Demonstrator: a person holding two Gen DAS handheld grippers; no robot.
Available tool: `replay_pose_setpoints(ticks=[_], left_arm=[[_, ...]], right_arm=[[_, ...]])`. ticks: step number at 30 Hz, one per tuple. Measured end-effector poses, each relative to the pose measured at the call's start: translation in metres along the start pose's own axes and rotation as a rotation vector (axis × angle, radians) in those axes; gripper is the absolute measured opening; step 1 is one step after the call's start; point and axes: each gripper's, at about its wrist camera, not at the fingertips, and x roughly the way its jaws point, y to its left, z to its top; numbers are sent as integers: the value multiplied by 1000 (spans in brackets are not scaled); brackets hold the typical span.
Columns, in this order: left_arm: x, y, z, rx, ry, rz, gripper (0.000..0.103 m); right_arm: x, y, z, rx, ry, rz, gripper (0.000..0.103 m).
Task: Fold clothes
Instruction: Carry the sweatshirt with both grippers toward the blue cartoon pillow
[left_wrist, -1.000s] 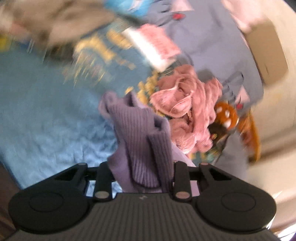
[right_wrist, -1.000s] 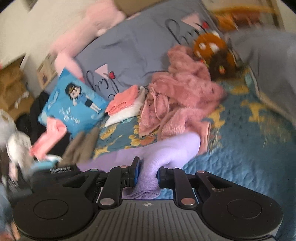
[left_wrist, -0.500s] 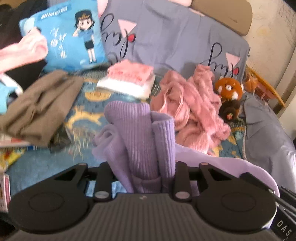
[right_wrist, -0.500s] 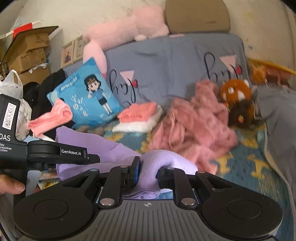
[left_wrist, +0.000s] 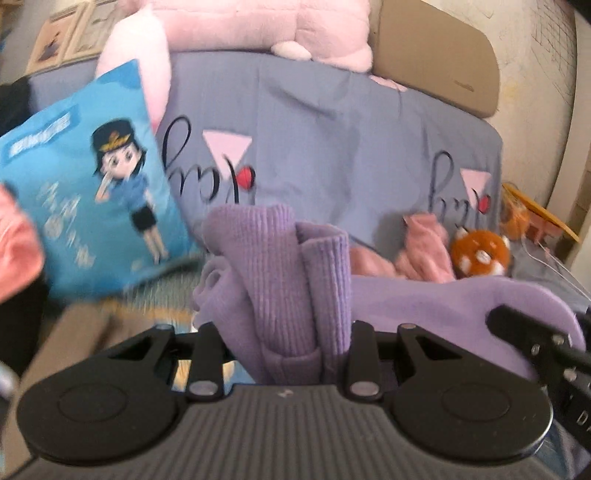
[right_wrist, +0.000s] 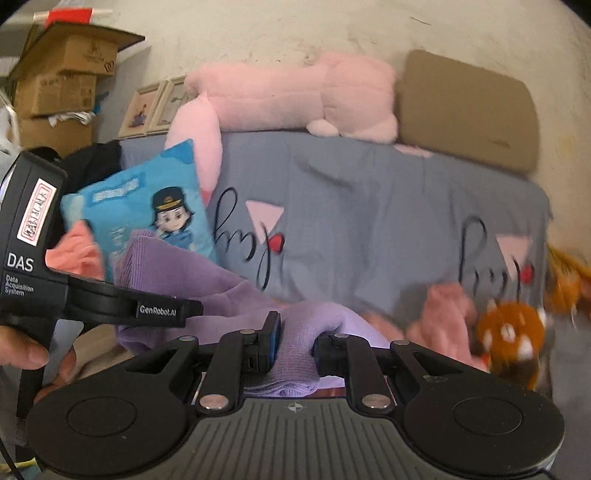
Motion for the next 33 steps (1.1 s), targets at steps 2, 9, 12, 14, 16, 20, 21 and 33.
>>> replay_pose_setpoints(ticks=[2, 9, 12, 14, 16, 20, 21, 33], left_arm=[[38, 19, 20, 36, -25, 6, 34], [147, 55, 67, 172, -203, 43, 45], [210, 74, 55, 140, -108, 51, 60], [257, 84, 34, 115, 96, 73, 57], [271, 103, 12, -1, 173, 43, 56], [279, 123, 14, -108, 240, 9, 56], [282, 124, 18, -110, 253, 12, 56], [237, 132, 70, 61, 177, 122, 87]], right_arm=[[41, 8, 12, -20, -20, -20, 16], [148, 19, 20, -177, -80, -99, 16], [199, -5, -25, -32, 108, -68, 16], [226, -22, -62, 103, 301, -67, 16], [225, -34, -78, 210, 324, -65, 16], [214, -40, -76, 302, 290, -55, 18], [213, -42, -73, 319, 292, -65, 19], [190, -46, -30, 149, 225, -110, 38]])
